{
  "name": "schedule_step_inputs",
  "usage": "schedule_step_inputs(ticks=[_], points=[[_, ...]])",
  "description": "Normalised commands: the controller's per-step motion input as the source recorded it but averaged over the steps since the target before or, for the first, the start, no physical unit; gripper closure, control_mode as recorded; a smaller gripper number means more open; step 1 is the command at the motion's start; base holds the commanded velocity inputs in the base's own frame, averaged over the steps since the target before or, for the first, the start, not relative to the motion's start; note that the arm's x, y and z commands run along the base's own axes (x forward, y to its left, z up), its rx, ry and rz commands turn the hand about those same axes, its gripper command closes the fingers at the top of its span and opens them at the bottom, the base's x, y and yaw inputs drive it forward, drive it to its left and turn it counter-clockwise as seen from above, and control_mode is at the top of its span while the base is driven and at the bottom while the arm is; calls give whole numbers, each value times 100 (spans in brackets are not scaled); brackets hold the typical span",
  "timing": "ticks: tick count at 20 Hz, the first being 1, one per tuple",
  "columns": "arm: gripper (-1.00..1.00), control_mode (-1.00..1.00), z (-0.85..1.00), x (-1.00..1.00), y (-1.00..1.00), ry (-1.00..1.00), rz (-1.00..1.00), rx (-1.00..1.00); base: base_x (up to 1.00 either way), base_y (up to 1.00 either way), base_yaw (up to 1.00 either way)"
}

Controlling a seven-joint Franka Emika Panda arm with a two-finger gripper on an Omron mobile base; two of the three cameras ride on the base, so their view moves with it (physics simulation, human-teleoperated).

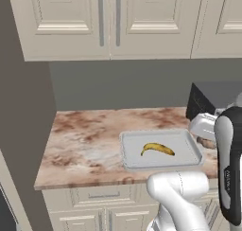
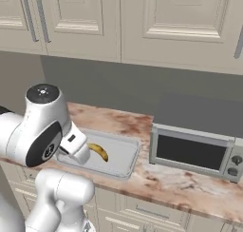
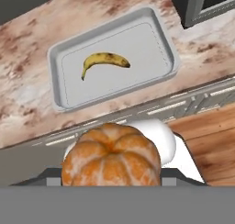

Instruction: Pick the tangerine and banana from the fridge and place them inside the tupperware on the counter.

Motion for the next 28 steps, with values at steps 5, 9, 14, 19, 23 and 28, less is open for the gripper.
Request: schedule_step_inputs(ticks=[5,9,14,19,23,28], points=[[100,-100,-15,42,0,25,-13,-15,0,0,0],[100,-100,-31,28,-2,15,-9,-4,0,0,0],[100,-100,-35,25,-11,15,-1,0,0,0,0],[100,-100,-38,20,-16,2,0,0,0,0,0],[100,-100,-24,33,-16,2,0,0,0,0,0],[100,-100,-26,37,-8,0,0,0,0,0,0]])
